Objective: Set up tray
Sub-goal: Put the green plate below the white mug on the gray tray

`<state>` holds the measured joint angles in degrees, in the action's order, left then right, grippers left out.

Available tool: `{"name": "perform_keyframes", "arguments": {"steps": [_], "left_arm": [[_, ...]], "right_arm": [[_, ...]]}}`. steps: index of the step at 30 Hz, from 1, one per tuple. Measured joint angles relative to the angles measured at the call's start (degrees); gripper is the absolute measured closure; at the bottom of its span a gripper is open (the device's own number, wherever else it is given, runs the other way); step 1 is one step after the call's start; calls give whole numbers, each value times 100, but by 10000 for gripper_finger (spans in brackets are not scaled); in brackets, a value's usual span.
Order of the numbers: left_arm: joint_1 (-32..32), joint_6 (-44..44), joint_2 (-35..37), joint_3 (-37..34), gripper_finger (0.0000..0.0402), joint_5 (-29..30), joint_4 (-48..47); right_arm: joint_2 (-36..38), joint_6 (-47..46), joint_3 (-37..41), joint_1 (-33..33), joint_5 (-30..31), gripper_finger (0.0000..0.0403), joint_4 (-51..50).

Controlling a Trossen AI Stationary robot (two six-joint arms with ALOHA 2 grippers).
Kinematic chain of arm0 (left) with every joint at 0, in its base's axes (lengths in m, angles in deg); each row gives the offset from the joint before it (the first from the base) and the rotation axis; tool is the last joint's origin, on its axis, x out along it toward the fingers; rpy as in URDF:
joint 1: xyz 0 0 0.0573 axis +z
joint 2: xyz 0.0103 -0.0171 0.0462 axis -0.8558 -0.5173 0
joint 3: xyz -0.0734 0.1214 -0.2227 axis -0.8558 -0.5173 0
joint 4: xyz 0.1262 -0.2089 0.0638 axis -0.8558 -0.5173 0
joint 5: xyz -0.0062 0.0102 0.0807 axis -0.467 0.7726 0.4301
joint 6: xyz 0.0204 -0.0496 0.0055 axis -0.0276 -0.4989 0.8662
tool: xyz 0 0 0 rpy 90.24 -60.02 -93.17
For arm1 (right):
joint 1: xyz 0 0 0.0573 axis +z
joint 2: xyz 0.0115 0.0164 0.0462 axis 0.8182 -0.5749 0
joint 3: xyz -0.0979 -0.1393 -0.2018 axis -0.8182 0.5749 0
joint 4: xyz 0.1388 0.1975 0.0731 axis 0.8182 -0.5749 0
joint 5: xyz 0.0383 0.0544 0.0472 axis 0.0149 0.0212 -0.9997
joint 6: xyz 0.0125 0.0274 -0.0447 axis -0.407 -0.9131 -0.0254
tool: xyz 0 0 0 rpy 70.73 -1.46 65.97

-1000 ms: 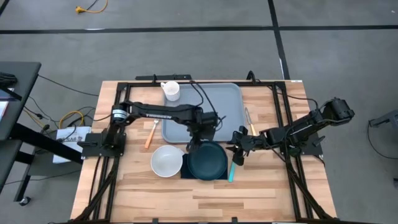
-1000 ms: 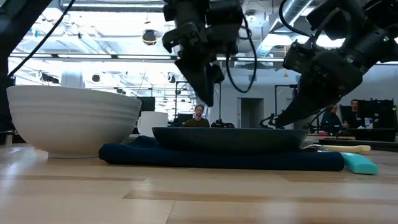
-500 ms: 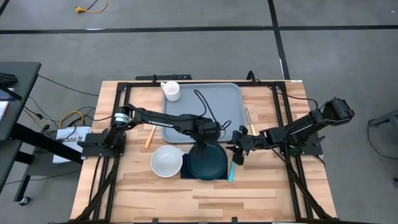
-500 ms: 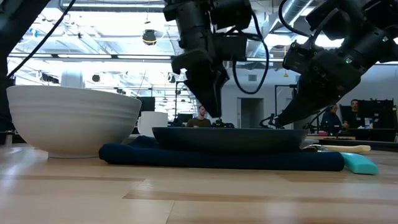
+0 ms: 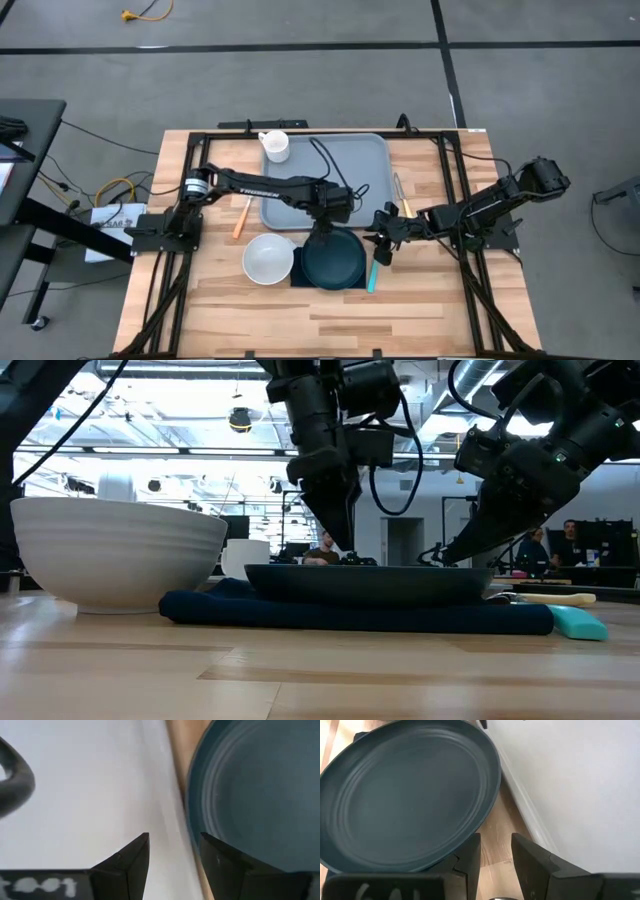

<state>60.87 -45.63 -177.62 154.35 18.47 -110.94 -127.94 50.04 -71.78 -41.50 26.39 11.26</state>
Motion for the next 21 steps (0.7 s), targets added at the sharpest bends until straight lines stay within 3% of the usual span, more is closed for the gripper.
{"name": "perform_keyframes", "arguments": {"steps": [10, 15, 21], "left_arm": [[-89, 27, -2, 0, 242, -467, 12], [-268, 416, 61, -4, 242, -1194, -276], [-734, 745, 166, -2, 242, -1227, -461]], "right_arm": [[0, 7, 0, 0, 0, 301, 0], [0, 46, 0, 0, 1, 301, 0], [0, 148, 0, -4, 4, 301, 0]]}}
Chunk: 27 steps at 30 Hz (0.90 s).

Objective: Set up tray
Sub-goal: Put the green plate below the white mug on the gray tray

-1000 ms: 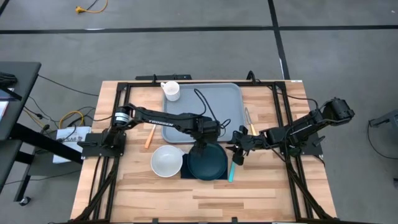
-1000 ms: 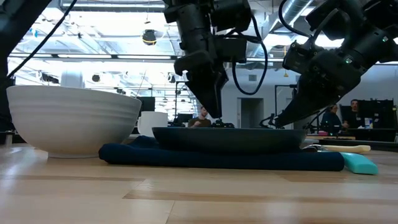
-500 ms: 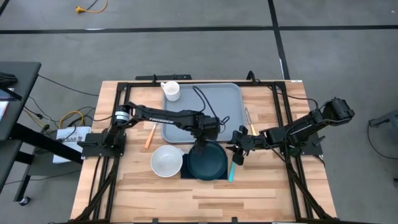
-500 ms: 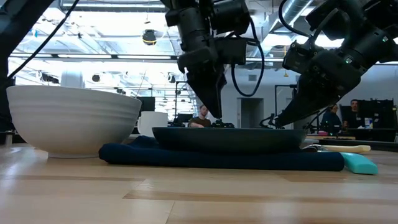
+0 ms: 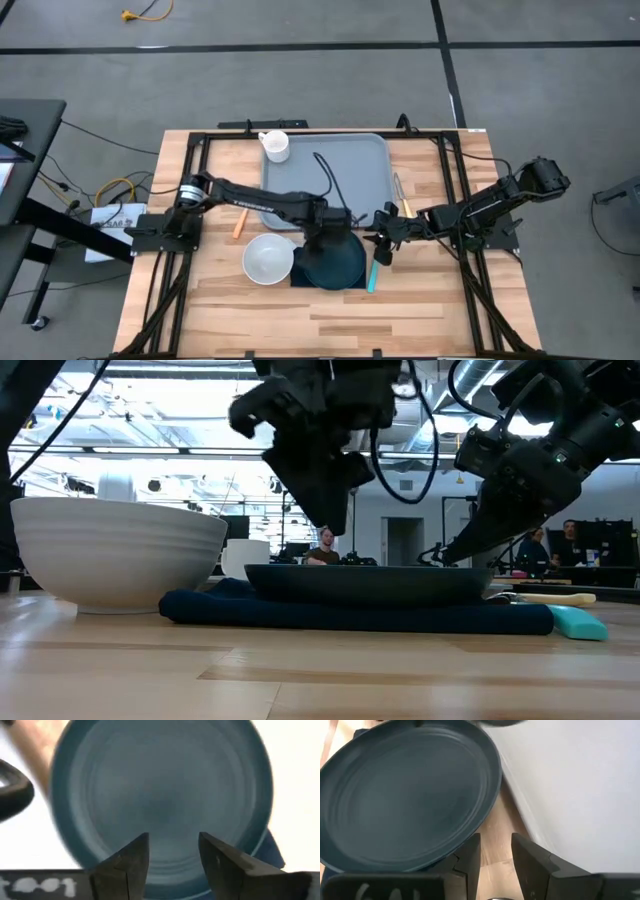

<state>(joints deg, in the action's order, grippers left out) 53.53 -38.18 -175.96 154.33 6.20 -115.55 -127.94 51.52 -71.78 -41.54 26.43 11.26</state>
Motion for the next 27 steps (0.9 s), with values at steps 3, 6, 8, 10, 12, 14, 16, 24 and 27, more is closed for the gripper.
{"name": "perform_keyframes", "arguments": {"steps": [3, 6, 8, 10, 12, 14, 16, 24, 27], "left_arm": [[-251, 85, 7, 0, 242, 83, 45], [-428, 84, 7, 0, 242, 162, 44], [-505, 34, 9, 0, 242, 192, 45], [-583, -7, 9, 0, 242, 205, 44], [-669, -19, 9, 0, 242, 212, 47], [-774, -23, 9, 0, 242, 209, 74], [-889, -49, 10, 0, 242, 310, 133], [-1149, -648, 11, 0, 242, 555, 547], [-1225, -919, 13, 0, 242, 508, 606]], "right_arm": [[0, 3, 0, 0, 117, 301, 0], [0, -83, 0, 0, 261, 301, 2], [0, -219, 0, 0, 383, 301, 0], [0, -392, 0, 0, 481, 301, 0], [0, -567, 1, 0, 491, 301, -2], [0, -705, 0, 0, 491, 301, -2], [0, -709, 0, 0, 484, 301, -6], [0, -901, 0, 0, 445, 301, -17], [0, -902, 0, 4, 440, 301, -17]]}}
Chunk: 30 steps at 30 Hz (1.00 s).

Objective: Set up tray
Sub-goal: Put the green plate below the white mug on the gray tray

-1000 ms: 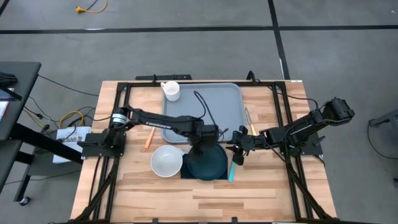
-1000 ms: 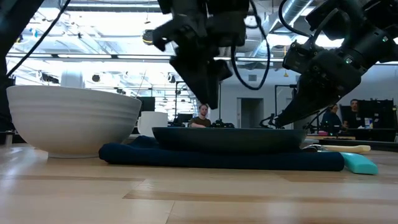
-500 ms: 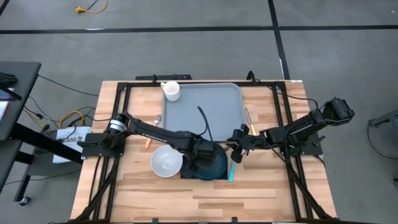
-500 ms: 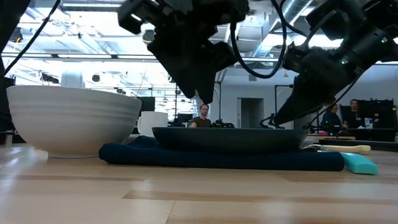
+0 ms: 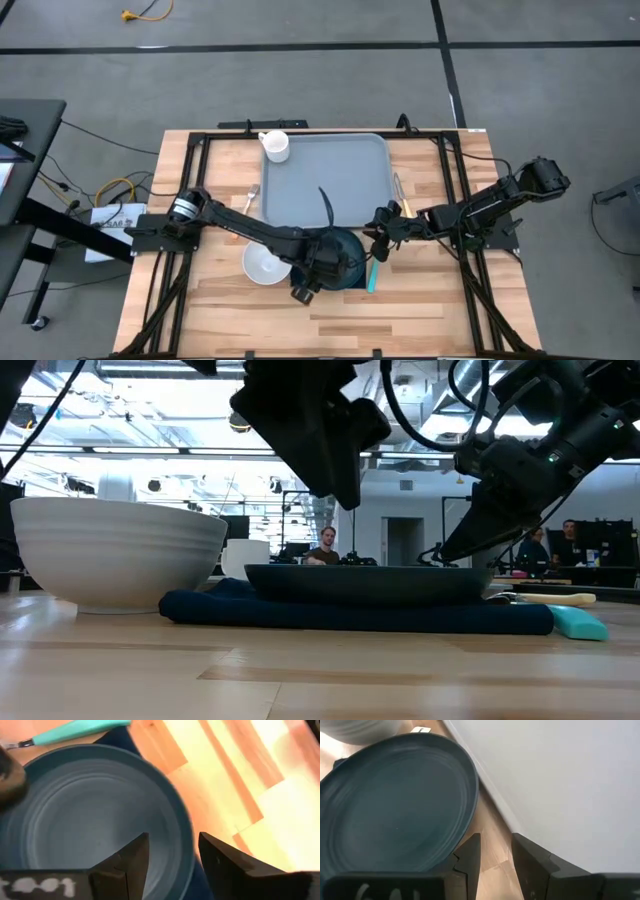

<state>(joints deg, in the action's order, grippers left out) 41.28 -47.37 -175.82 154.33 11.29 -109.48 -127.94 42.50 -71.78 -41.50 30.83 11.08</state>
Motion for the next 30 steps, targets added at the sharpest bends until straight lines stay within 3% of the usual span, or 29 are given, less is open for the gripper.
{"name": "perform_keyframes", "arguments": {"steps": [30], "left_arm": [[-194, -584, -358, 7, 242, 108, 301]], "right_arm": [[0, 354, 2, -4, 11, 301, 66]]}}
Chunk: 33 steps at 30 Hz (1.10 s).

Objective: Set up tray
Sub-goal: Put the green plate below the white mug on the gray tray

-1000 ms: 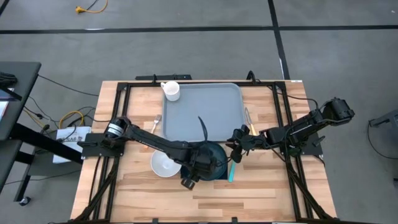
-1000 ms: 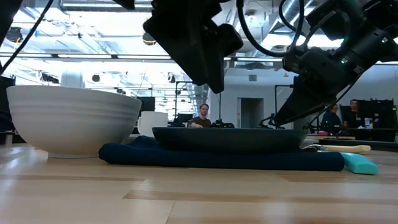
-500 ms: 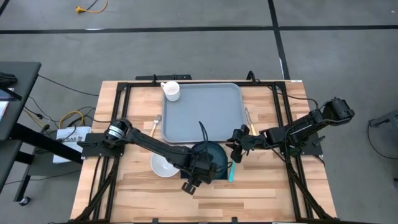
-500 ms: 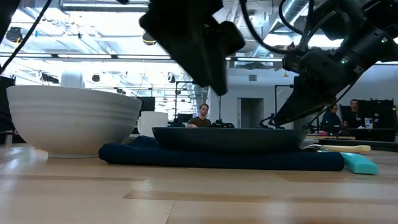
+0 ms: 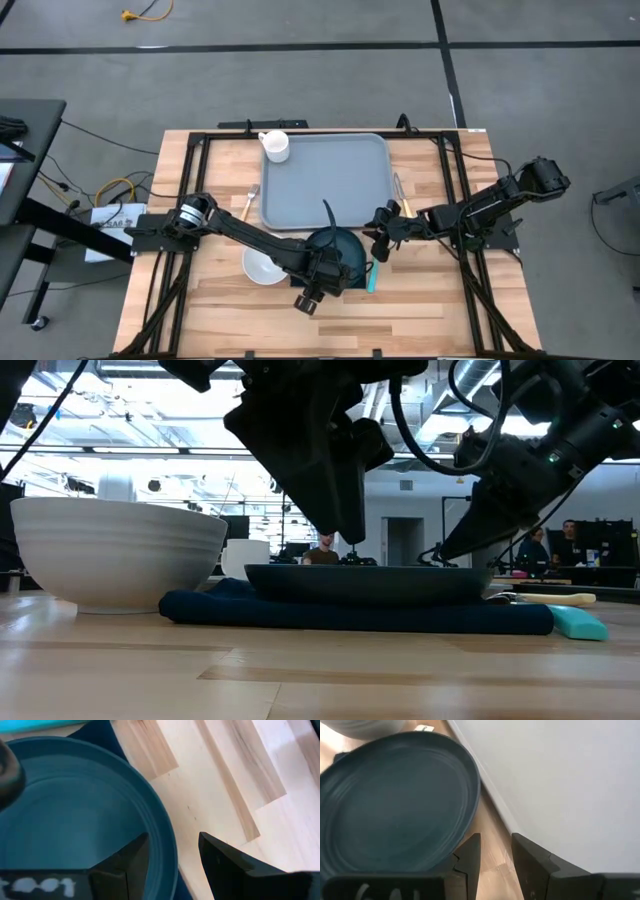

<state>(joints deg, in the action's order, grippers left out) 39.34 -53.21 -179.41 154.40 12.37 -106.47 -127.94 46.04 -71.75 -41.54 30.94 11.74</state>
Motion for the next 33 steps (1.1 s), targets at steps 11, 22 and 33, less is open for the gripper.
{"name": "perform_keyframes", "arguments": {"steps": [11, 22, 33], "left_arm": [[-55, -1, -138, -1, 242, 10, 9], [44, -148, -369, -2, 242, -478, -25], [40, -153, -369, -2, 278, -408, 28]], "right_arm": [[0, 162, 0, 0, 15, 301, 154], [0, 164, 0, 0, -9, 301, 237], [0, 254, 0, 0, -19, 301, 238]]}}
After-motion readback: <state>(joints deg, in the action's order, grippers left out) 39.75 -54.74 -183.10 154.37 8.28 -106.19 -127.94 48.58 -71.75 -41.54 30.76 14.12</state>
